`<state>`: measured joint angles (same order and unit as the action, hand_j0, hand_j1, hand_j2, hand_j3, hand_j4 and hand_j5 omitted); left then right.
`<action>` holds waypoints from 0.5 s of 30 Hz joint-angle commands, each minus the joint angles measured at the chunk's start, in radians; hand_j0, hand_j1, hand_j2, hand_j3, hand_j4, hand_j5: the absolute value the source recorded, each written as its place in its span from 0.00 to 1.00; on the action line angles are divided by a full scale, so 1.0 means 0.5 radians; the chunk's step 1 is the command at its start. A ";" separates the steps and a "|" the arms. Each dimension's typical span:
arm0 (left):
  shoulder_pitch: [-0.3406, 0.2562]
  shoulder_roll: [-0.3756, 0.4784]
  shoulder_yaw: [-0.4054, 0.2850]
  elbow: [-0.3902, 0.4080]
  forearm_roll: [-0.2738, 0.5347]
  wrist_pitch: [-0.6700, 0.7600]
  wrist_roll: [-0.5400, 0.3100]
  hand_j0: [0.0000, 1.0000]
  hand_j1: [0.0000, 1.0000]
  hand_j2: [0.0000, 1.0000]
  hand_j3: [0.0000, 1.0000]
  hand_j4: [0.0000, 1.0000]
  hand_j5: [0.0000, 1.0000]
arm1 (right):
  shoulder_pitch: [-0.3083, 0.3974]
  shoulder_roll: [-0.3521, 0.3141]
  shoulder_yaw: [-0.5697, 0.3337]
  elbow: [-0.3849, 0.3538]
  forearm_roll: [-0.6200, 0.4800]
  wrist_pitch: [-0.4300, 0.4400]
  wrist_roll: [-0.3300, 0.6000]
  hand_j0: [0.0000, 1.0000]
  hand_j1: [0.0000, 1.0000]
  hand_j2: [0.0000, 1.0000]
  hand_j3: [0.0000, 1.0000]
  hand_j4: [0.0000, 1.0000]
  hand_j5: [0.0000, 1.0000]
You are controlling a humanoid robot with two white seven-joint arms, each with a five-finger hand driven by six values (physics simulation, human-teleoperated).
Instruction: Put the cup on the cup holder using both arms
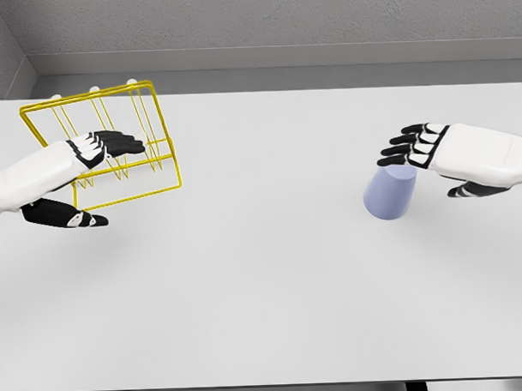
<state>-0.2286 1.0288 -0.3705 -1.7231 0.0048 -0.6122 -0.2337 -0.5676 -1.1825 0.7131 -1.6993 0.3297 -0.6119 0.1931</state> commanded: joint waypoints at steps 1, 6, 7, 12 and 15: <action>0.000 0.004 0.005 0.001 0.015 0.003 0.001 1.00 1.00 1.00 1.00 1.00 1.00 | 0.009 0.006 -0.003 -0.004 -0.003 0.002 0.000 1.00 1.00 1.00 1.00 1.00 1.00; -0.021 -0.002 0.005 0.004 0.015 0.003 0.001 1.00 1.00 1.00 1.00 1.00 1.00 | 0.049 0.003 -0.076 -0.013 -0.018 0.002 0.003 1.00 1.00 1.00 1.00 1.00 1.00; -0.031 -0.002 0.008 -0.005 0.015 0.003 0.001 1.00 1.00 1.00 1.00 1.00 1.00 | 0.049 0.003 -0.079 -0.013 -0.018 0.002 0.003 1.00 1.00 1.00 1.00 1.00 1.00; 0.000 0.010 0.039 -0.008 0.263 0.003 0.019 1.00 1.00 1.00 1.00 1.00 1.00 | -0.074 0.104 -0.165 0.097 -0.089 0.002 0.338 1.00 1.00 1.00 1.00 1.00 1.00; 0.120 0.093 0.023 -0.122 0.573 0.003 0.078 1.00 1.00 1.00 1.00 1.00 1.00 | -0.156 0.165 -0.153 0.220 -0.067 0.002 0.448 1.00 1.00 1.00 1.00 1.00 1.00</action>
<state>-0.1657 1.0516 -0.3595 -1.7550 0.1928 -0.6123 -0.2103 -0.6611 -1.1205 0.6394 -1.6239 0.3021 -0.6121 0.3747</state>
